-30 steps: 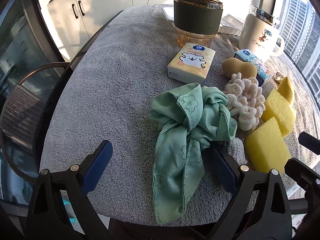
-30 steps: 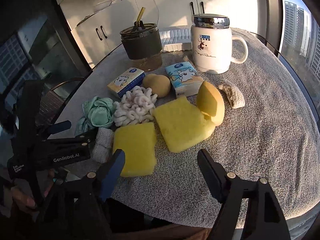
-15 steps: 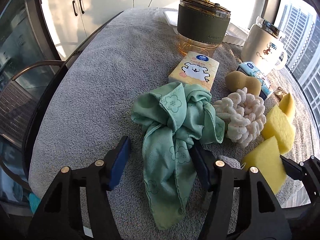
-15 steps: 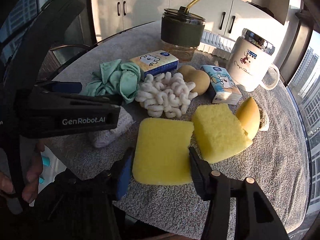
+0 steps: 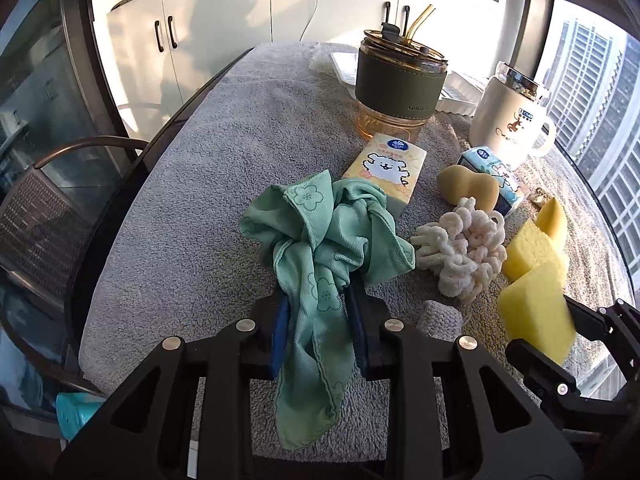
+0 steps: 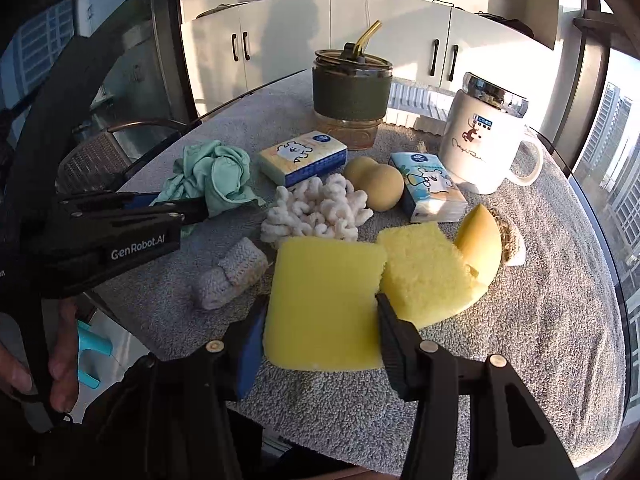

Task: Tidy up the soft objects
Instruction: 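Carry the green cloth and yellow sponge over the white tray with both grippers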

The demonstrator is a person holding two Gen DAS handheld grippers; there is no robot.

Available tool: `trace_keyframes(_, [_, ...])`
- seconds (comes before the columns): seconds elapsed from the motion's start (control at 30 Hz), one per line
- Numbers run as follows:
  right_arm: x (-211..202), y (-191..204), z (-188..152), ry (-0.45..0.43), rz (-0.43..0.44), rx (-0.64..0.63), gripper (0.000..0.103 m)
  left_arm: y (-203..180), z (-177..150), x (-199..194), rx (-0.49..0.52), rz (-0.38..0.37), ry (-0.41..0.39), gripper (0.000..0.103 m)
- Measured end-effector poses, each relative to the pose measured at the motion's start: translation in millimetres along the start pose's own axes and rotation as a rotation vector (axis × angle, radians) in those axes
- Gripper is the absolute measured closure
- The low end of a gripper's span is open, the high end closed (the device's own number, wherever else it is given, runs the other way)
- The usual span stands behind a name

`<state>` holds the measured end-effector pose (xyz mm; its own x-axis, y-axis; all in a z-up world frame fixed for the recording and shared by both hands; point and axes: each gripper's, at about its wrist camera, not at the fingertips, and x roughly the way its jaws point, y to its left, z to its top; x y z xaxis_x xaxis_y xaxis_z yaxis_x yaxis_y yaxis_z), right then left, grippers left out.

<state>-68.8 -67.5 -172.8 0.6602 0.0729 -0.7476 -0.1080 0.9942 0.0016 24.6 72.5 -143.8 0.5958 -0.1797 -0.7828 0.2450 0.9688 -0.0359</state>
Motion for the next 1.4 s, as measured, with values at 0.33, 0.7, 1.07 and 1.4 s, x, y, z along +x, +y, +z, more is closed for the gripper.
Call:
trace_keyframes(0.33, [-19.0,-53.9,11.5,-0.072,-0.078,0.192,0.049,13.2,14.8,-10.8,-0.039,0.025,-0.048,0.079])
trace_keyframes(0.7, [-17.6,-149.0,15.0,-0.082,-0.156,0.492,0.049,36.1,38.6,2.7,-0.083,0.107,-0.061,0.079])
trace_keyframes(1.07, [-14.1,-211.0,34.5,-0.115,-0.277,0.58,0.049,54.9,71.1,25.0,-0.093,0.188,-0.084,0.079])
trace_keyframes(1.4, [8.2,-255.7,71.1,-0.115,-0.377,0.527,0.049,73.2,104.4,57.9,-0.102,0.242,-0.087,0.079])
